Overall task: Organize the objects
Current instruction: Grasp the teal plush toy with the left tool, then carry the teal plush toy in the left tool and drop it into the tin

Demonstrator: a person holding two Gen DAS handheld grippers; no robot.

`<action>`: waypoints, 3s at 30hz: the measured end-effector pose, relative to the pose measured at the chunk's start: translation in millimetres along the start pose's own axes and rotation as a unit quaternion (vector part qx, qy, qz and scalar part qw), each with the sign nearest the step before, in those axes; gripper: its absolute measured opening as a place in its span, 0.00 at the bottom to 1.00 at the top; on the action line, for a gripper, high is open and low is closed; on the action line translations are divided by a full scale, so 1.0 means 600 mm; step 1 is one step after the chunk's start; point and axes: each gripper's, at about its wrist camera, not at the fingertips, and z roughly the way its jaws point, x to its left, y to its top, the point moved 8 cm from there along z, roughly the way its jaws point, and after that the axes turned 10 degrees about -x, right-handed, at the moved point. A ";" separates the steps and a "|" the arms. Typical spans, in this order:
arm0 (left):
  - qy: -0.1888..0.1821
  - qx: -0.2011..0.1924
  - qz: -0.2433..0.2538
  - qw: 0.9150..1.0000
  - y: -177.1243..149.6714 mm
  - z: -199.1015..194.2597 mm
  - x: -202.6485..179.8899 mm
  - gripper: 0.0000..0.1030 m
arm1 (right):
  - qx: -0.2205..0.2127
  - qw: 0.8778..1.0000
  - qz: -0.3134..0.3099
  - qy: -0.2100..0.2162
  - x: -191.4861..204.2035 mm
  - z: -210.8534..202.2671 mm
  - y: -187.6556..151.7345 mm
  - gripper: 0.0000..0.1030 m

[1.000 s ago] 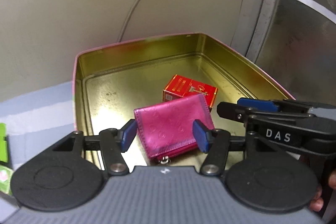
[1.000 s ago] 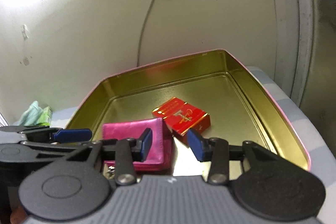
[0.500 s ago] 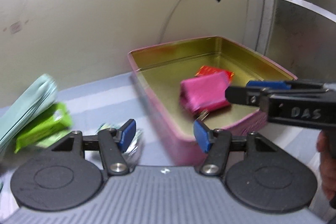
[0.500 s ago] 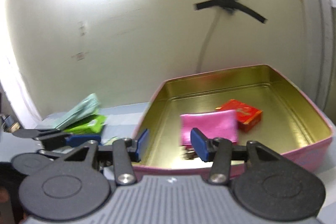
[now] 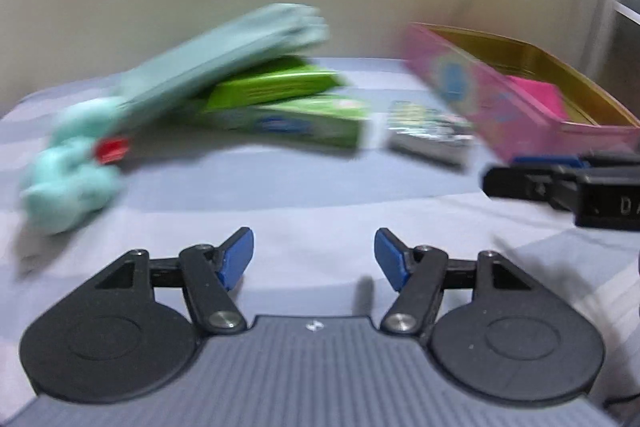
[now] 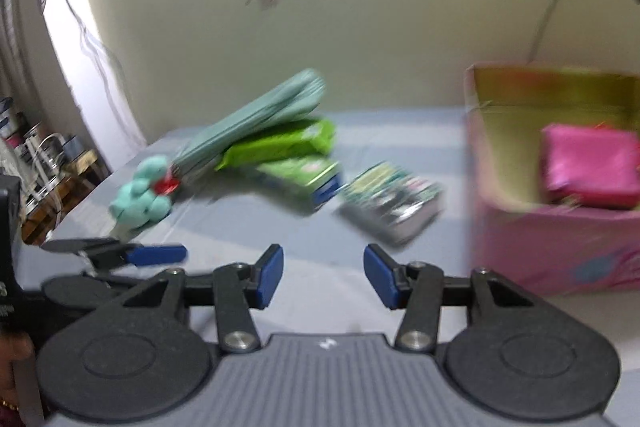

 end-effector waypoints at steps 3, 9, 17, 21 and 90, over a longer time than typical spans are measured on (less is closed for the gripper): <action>0.051 -0.016 -0.005 0.999 0.006 -0.022 0.084 0.77 | 0.024 0.999 -0.002 0.026 0.040 0.030 -0.024 0.45; 0.112 -0.047 -0.050 0.991 0.033 -0.057 0.212 0.93 | 0.040 0.997 -0.009 0.059 0.115 0.088 -0.057 0.59; 0.150 -0.024 0.000 0.988 0.029 0.018 0.245 0.91 | 0.011 0.997 -0.012 0.072 0.132 0.094 -0.061 0.68; 0.104 -0.005 -0.076 0.992 0.020 0.024 0.252 0.58 | 0.013 0.997 0.008 0.081 0.126 0.091 -0.058 0.68; -0.296 -0.001 -0.018 0.955 0.181 0.047 -0.399 0.58 | -0.182 0.963 0.189 -0.051 -0.355 -0.184 0.142 0.31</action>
